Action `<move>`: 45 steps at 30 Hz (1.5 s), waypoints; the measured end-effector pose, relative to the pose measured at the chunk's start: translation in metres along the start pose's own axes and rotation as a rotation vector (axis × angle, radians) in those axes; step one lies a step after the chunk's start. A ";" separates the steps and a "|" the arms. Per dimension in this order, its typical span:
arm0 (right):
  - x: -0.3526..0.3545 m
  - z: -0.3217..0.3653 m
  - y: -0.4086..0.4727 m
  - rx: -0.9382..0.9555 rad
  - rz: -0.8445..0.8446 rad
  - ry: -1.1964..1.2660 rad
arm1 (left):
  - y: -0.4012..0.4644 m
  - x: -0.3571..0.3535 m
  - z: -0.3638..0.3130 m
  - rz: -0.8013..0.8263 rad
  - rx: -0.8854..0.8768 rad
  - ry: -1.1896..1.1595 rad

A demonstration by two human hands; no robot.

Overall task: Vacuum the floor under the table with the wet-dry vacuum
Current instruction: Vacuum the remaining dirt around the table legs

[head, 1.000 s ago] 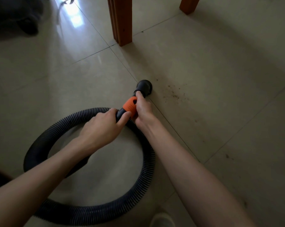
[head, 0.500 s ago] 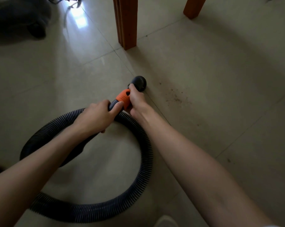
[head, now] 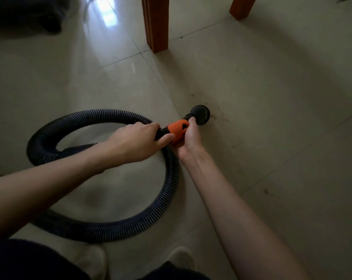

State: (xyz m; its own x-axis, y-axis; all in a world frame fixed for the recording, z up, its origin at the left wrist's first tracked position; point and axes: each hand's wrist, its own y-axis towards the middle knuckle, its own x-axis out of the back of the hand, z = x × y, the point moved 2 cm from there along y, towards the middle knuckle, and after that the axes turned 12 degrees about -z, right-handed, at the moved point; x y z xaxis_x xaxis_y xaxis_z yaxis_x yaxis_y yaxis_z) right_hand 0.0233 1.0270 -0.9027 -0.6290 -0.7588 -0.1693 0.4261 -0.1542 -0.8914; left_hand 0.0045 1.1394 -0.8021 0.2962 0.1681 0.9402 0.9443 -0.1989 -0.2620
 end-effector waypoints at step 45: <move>-0.066 0.025 0.014 -0.008 0.040 0.156 | 0.071 -0.017 0.043 0.203 0.167 -0.514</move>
State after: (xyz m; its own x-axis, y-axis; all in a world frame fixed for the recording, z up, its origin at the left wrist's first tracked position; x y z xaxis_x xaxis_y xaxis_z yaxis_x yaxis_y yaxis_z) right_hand 0.0874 1.0593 -0.8939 -0.7050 -0.6568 -0.2677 0.4481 -0.1200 -0.8859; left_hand 0.0730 1.1640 -0.8463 0.4658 0.5982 0.6520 0.8588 -0.1282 -0.4959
